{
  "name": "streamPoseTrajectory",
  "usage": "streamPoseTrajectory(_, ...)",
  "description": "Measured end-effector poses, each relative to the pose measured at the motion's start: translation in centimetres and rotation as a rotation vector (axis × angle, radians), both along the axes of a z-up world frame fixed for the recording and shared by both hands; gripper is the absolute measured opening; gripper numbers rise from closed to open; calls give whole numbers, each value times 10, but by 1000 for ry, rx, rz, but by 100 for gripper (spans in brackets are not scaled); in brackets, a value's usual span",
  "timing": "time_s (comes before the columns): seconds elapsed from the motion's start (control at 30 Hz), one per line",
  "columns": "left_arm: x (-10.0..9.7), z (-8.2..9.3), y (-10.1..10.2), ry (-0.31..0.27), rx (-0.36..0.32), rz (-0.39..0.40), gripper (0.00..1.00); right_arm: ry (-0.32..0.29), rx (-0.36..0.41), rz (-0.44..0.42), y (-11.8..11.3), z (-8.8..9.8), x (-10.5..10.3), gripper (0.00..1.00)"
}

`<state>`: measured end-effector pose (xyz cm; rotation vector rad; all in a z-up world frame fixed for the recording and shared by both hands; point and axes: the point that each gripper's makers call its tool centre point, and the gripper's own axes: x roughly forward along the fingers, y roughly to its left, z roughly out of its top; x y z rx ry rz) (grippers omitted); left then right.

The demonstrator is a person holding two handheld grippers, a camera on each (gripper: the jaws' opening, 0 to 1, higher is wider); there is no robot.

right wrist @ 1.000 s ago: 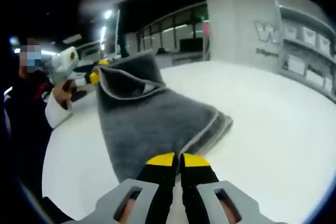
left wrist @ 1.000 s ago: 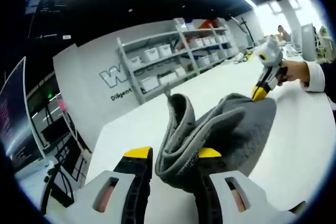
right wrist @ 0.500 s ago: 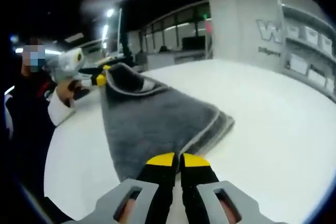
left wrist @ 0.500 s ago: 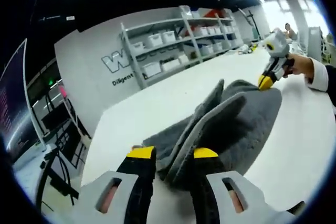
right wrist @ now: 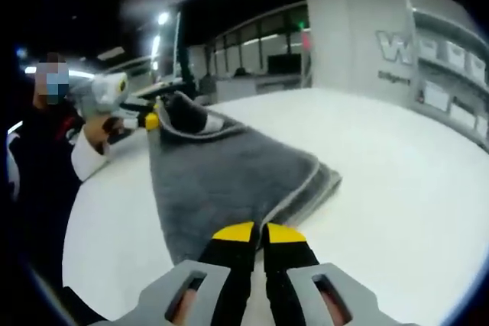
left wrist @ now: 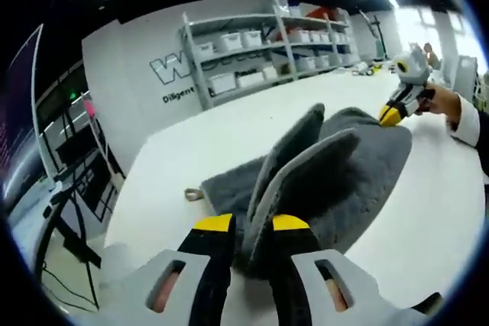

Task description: Open the folded towel by lifting each exposed corner and separating the folded layers until the towel lies flat within the target outline without major curled edges

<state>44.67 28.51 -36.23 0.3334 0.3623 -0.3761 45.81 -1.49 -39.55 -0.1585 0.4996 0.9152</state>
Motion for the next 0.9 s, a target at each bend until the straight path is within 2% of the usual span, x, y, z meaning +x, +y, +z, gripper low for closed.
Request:
streamPoseTrajectory(0.17,-1,-6,2,26,0,-6,15,30,18,-10,-3,-2,1,0)
streamPoseTrajectory(0.33,-2,-8,2,34,3,-31,16,27,52,-9,-5,1,5,3)
streamPoseTrajectory(0.4,-2,-7,1,30,-1,-38,17,-2,65,-22,-7,6,10,9)
streamPoseTrajectory(0.5,-2,-6,0,23,1,-47,20,-64,88,-44,-10,15,17,11)
streamPoseTrajectory(0.67,-3,-3,-8,8,-4,-82,27,-97,129,-69,-10,21,31,18)
streamPoseTrajectory(0.73,-4,1,-15,-16,16,-109,29,-80,158,-78,-8,20,34,21)
streamPoseTrajectory(0.77,-2,8,-18,-69,52,-116,30,-69,168,-79,-7,18,35,23)
streamPoseTrajectory(0.8,-3,12,-22,-96,64,-128,31,-60,182,-93,-6,16,39,26)
streamPoseTrajectory(0.9,-7,17,-36,-131,87,-174,32,-67,179,-112,-5,13,41,30)
